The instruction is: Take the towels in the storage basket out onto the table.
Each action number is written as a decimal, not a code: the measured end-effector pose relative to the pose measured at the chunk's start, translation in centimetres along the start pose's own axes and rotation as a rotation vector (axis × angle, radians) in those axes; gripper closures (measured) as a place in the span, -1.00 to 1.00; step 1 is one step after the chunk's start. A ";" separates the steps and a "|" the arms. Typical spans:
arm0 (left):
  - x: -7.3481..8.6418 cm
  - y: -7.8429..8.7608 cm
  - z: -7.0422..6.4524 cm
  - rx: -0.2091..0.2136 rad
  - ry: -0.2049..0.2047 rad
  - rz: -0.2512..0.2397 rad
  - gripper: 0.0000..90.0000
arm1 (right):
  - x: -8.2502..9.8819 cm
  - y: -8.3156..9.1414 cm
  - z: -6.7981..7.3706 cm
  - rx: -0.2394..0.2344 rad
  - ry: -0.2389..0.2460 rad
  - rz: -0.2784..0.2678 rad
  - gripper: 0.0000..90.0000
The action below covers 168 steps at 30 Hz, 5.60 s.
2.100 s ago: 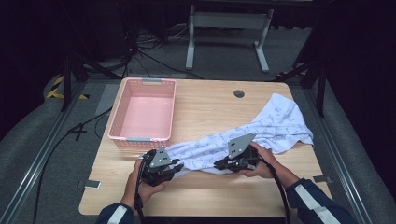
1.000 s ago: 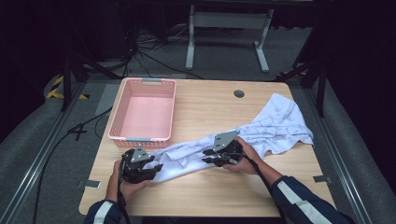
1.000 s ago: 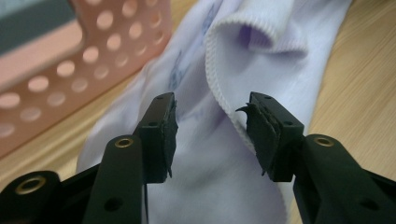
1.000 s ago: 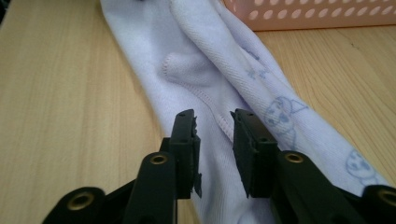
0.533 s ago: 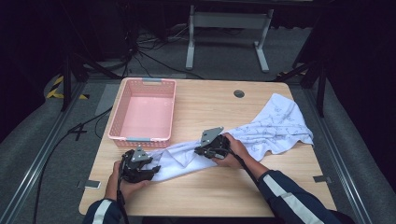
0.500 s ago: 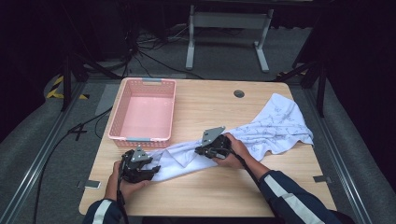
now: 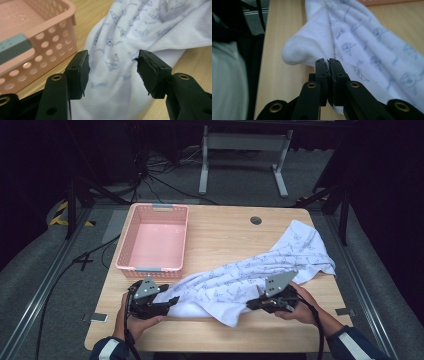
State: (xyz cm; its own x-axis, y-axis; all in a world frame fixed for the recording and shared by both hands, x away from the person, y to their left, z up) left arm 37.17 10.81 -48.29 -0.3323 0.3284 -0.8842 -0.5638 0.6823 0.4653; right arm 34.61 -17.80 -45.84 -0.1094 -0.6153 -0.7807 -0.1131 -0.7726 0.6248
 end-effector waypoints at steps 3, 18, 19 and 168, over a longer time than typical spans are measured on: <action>-0.3 -0.8 -0.5 0.025 -0.037 0.024 -0.03 | 2.3 1.6 1.5 -0.022 -0.042 0.026 0.92; 1.3 -6.8 -2.9 0.122 -0.162 0.224 -0.01 | 7.8 5.4 4.2 0.035 -0.158 0.079 0.36; 1.4 -7.0 -2.9 0.116 -0.162 0.229 0.00 | 7.4 5.9 2.8 0.096 -0.182 0.031 0.32; -10.0 -27.4 5.1 -0.273 0.039 0.174 0.29 | 16.1 11.7 -12.5 0.709 -0.398 0.144 0.09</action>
State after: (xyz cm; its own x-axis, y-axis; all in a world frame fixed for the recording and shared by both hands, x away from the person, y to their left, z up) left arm 59.77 -7.86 -52.44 -0.4675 0.3958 -0.7904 -0.6760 0.4161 0.6082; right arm 43.89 -38.69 -51.32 -0.4970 -0.4966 -0.7116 -0.6530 -0.3260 0.6836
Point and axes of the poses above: each handheld gripper's, and its own axes: y roughly backward along the jaws, x roughly out of its underside, z roughly to its left, the point moved 9 cm from there along -y, roughly forward along the jaws, and after that the axes turned 8 degrees about -z, right-handed, at the moved point
